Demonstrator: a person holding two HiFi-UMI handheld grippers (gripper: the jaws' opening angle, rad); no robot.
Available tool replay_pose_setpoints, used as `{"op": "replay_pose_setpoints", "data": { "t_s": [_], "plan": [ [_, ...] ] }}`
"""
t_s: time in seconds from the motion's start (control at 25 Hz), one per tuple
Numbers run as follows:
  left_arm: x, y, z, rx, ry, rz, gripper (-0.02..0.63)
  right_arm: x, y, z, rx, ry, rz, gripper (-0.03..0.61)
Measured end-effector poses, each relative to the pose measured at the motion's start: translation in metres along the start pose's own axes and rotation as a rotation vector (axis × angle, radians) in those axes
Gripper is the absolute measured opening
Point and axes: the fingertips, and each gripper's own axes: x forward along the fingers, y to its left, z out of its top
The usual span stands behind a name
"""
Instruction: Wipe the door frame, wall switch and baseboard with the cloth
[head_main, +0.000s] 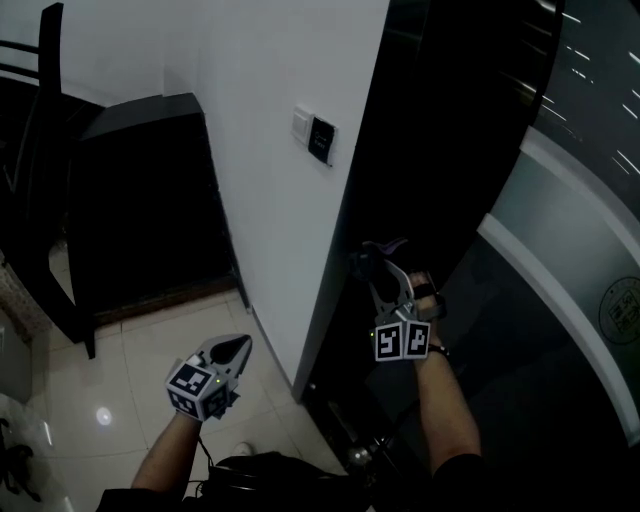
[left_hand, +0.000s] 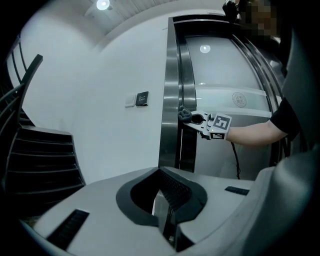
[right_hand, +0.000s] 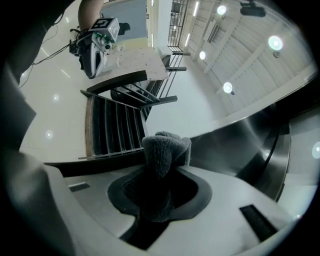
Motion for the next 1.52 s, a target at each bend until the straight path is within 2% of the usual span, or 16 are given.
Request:
{"op": "replay_pose_setpoints", "data": {
  "t_s": [0.44,0.64,0.8,1.08,1.32,1.52],
  "plan": [
    [0.001,0.012,-0.018,-0.031,0.036,-0.002,0.002,-0.007,0.076,-0.022,0.053,0.035,0.103,0.094],
    [-0.001,0.016,-0.026,-0.07,0.046,0.01,0.002,-0.01,0.103,-0.031,0.083,0.048,0.148,0.094],
    [0.002,0.014,-0.036,-0.042,0.081,0.007,0.002,-0.012,0.126,-0.038,0.097,0.063,0.185,0.094],
    [0.008,0.013,-0.045,-0.065,0.097,0.005,0.002,-0.014,0.155,-0.043,0.127,0.075,0.229,0.094],
    [0.005,0.011,-0.047,-0.07,0.105,0.007,0.002,-0.018,0.181,-0.05,0.096,0.079,0.287,0.094],
    [0.002,0.015,-0.049,-0.071,0.109,0.024,0.002,-0.018,0.193,-0.052,0.127,0.087,0.297,0.094]
  ]
}}
